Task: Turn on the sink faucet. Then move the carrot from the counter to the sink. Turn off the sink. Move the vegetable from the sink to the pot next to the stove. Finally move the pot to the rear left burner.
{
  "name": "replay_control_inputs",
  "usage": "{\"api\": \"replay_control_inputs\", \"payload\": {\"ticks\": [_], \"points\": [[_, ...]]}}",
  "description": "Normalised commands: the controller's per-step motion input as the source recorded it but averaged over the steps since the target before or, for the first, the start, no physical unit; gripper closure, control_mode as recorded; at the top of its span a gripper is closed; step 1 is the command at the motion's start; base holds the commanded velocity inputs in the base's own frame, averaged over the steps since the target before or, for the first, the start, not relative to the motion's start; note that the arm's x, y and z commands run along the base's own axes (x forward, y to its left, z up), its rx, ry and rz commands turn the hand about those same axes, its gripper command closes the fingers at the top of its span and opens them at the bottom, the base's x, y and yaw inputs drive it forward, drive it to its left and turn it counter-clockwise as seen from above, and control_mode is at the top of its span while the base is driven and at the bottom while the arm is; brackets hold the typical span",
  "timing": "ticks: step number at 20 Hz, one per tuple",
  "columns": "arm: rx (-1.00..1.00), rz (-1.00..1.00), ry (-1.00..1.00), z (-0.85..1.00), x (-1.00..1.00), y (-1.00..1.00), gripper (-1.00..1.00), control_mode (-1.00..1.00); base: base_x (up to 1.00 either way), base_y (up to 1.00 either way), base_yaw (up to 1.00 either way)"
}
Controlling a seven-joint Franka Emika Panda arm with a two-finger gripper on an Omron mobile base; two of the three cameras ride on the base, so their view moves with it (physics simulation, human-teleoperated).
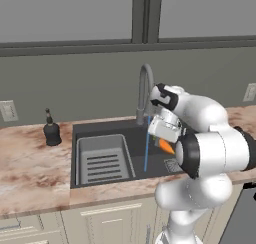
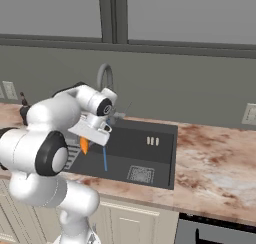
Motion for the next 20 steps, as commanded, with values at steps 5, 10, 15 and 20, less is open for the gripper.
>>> {"api": "replay_control_inputs", "payload": {"ticks": [5,10,15,20], "points": [[0.08,0.00,0.00,0.02,-0.02,-0.80,1.00,-1.00,0.00,0.00,0.00],[0.11,0.03,0.00,-0.01,0.23,-0.79,1.00,-1.00,0.00,0.00,0.00],[0.15,0.09,0.02,-0.18,0.52,-0.74,1.00,-1.00,0.00,0.00,0.00],[0.07,0.12,0.01,-0.27,0.47,-0.46,1.00,-1.00,0.00,0.00,0.00]]}}
